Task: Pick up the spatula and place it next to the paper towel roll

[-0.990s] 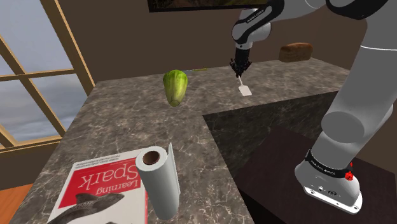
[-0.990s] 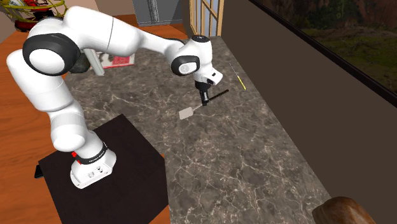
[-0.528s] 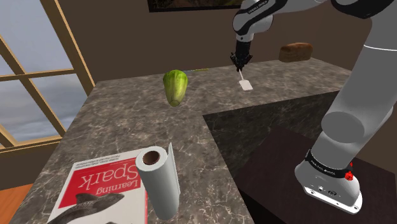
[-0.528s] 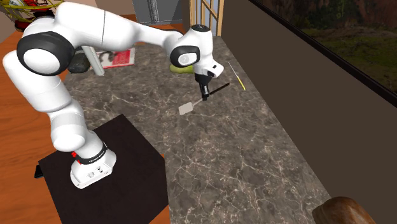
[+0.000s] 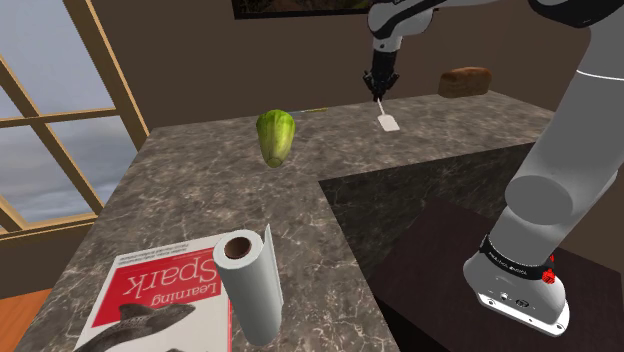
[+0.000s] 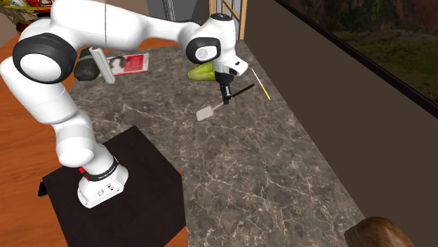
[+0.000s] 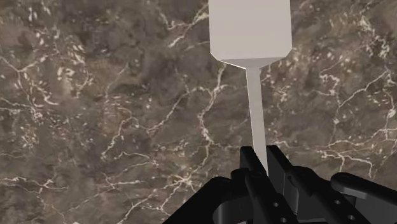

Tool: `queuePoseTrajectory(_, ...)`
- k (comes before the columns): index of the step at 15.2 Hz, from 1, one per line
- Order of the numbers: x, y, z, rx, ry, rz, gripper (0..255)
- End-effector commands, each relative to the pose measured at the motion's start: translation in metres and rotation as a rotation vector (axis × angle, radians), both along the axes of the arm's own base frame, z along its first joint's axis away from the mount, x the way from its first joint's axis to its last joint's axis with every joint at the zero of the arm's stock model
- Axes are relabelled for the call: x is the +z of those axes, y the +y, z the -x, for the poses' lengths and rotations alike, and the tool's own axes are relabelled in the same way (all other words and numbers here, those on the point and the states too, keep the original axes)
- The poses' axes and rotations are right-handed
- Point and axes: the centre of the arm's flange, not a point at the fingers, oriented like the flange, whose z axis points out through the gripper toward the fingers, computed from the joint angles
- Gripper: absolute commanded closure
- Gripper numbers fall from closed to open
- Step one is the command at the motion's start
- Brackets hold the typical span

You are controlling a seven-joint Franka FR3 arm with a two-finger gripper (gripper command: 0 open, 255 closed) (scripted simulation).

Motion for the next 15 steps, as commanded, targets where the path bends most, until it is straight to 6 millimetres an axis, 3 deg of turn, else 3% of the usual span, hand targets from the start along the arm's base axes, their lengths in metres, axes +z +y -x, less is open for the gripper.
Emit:
queuePoseTrajectory(1,0.011,0.0,0.0,0.0,0.001,0.0,255)
queuePoseTrajectory(15,0.085,0.0,0.0,0.0,0.001,0.0,255)
